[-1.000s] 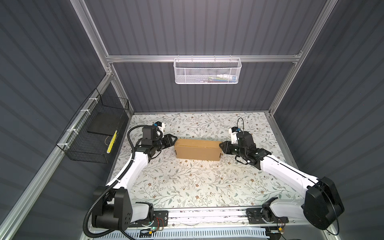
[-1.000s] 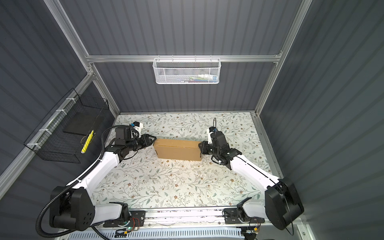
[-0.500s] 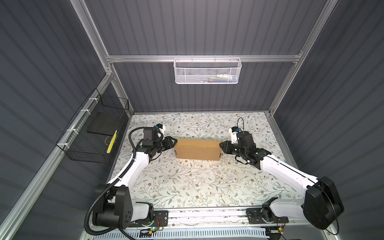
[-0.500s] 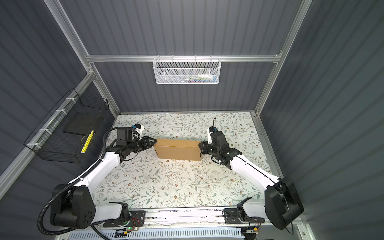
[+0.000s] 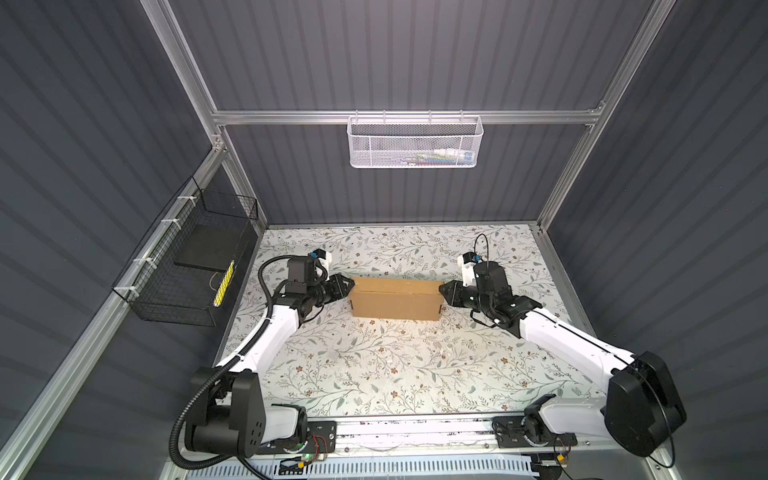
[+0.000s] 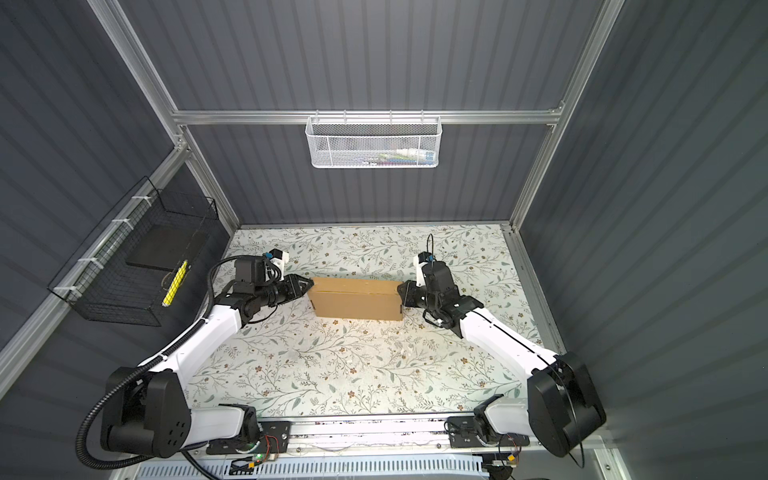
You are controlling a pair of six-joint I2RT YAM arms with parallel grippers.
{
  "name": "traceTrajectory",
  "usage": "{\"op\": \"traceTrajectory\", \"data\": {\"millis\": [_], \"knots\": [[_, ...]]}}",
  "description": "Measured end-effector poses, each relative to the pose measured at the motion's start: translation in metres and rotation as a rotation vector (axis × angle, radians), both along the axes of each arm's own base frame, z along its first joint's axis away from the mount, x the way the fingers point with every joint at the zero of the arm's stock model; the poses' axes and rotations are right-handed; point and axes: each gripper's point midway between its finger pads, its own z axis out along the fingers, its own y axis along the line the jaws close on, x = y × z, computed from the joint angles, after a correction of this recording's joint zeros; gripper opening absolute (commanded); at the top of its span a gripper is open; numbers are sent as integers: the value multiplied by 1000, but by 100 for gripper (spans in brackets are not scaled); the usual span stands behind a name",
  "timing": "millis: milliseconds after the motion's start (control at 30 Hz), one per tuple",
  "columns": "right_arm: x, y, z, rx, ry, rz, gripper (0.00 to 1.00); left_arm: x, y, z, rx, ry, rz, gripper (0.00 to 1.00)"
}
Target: Fold the paper box
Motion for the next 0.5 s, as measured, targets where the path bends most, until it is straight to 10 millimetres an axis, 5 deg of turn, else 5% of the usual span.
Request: {"op": "traceTrajectory", "data": {"millis": [500], "knots": [[0,2,0,5,-3,25,22,-6,1,-2,-21,-2,7,36]]}}
